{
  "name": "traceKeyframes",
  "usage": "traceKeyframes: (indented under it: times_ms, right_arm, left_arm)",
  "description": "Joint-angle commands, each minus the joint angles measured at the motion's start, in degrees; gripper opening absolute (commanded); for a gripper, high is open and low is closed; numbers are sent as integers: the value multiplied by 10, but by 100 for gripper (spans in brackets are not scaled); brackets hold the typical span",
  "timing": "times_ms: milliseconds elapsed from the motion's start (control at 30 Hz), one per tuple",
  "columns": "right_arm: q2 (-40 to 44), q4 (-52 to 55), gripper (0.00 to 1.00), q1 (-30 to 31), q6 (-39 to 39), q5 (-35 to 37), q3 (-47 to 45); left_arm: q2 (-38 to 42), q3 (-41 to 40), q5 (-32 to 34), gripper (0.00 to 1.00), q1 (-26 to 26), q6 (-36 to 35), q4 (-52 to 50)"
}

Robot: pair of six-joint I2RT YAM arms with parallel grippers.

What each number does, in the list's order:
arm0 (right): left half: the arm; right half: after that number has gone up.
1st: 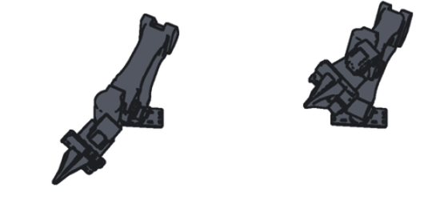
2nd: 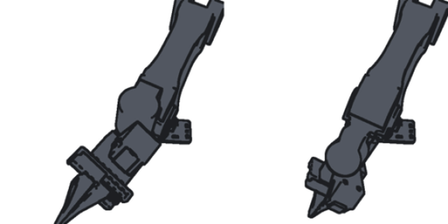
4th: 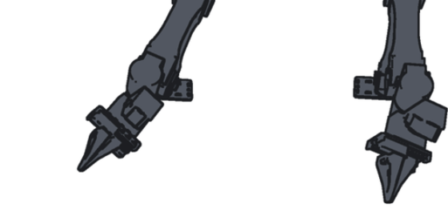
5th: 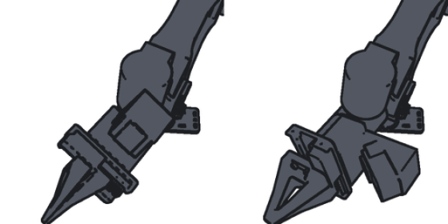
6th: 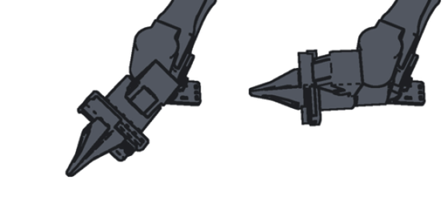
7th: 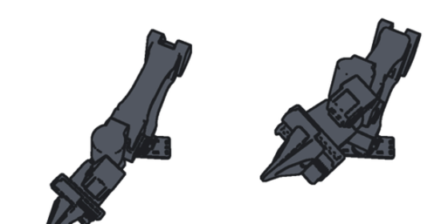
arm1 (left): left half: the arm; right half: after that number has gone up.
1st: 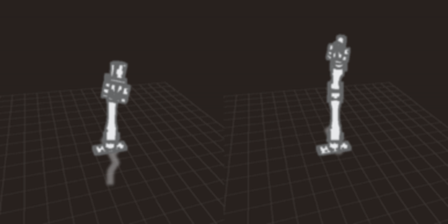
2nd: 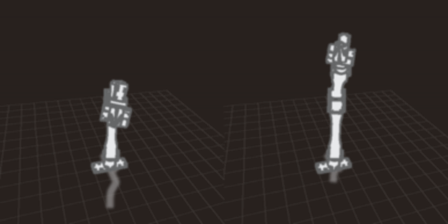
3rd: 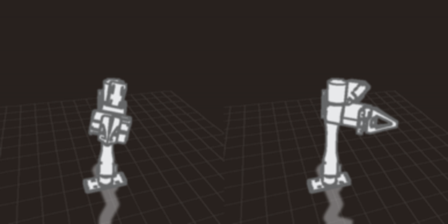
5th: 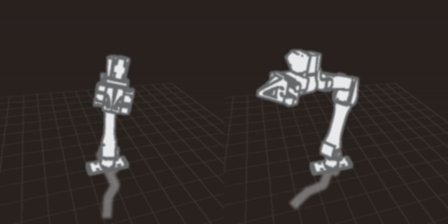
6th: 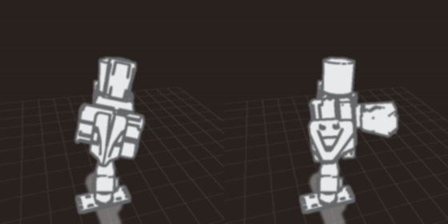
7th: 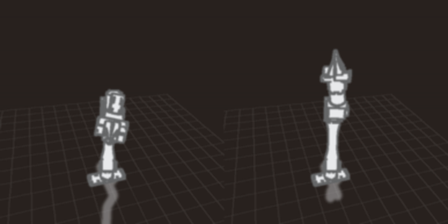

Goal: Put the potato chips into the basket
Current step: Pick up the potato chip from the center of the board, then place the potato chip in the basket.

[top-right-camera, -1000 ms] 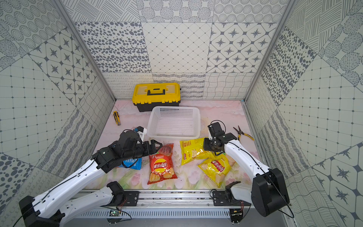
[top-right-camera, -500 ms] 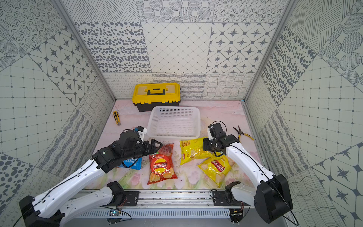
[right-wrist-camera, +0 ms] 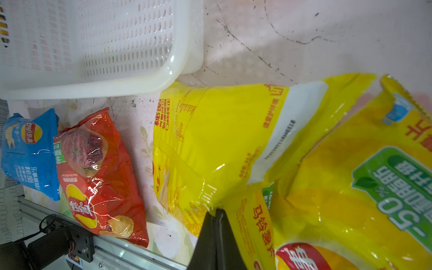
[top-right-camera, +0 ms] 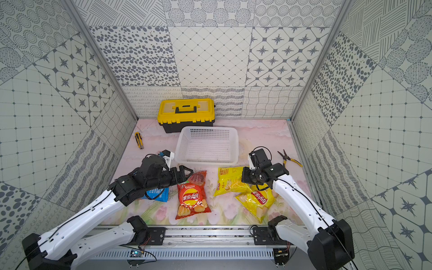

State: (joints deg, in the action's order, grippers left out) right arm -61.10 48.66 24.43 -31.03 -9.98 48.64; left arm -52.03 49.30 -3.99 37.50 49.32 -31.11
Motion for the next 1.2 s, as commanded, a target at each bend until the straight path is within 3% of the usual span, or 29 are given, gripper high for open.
traceKeyframes:
  times_ms: [0, 300, 1167]
  right_arm:
    - [31, 31, 0, 4, -13, 7, 16]
    - [64, 91, 0, 4, -1, 19, 83]
    - [27, 195, 0, 3, 71, 59, 310]
  left_arm:
    - [0, 10, 6, 93, 1, -2, 11]
    - [-13, 22, 3, 94, 1, -6, 14]
    - [-48, 53, -2, 94, 2, -15, 23]
